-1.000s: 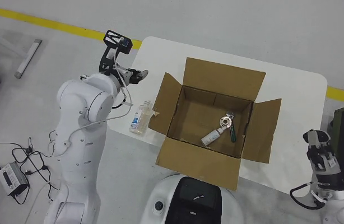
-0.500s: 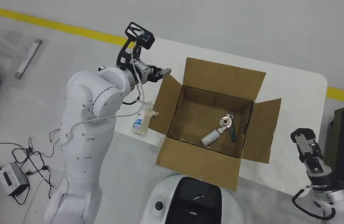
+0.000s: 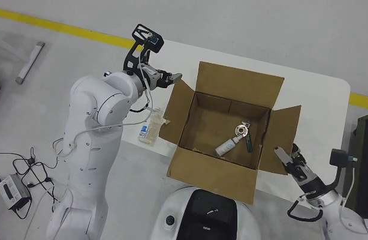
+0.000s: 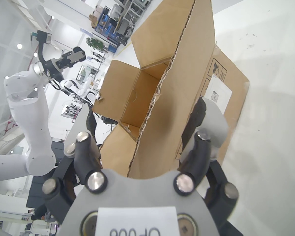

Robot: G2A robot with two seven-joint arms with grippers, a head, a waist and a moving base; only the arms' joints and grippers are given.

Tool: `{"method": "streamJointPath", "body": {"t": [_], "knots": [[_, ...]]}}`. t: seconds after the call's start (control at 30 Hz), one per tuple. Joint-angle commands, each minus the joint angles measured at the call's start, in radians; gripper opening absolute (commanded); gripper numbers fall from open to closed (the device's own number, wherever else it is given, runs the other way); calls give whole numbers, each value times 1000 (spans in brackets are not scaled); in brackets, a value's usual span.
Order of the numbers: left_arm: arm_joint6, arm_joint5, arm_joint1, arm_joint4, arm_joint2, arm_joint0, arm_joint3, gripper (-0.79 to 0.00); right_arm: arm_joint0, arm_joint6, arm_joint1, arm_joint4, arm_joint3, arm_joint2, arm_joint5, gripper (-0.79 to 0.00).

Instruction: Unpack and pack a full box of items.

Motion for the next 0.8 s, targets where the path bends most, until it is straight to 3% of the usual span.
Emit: {"method": "streamJointPath", "body": {"t": [0.0, 0.07, 0.1, 0.33, 0.77], "knots": [[0, 0, 0, 0, 0, 0, 0, 0, 2, 4, 1, -22, -4, -4, 23, -517], [0, 0, 0, 0, 0, 0, 0, 0, 0, 1, 1, -26, -6, -9, 39, -730], [0, 0, 0, 0, 0, 0, 0, 0, 0, 2, 2, -34, -6, -7, 47, -785], [0, 0, 0, 0, 0, 0, 0, 0, -20, -28, 3, -33, -8, 18, 83, -785], [0, 0, 0, 0, 0, 0, 0, 0, -76, -12, 12, 27, 12, 142, 50, -785]]}}
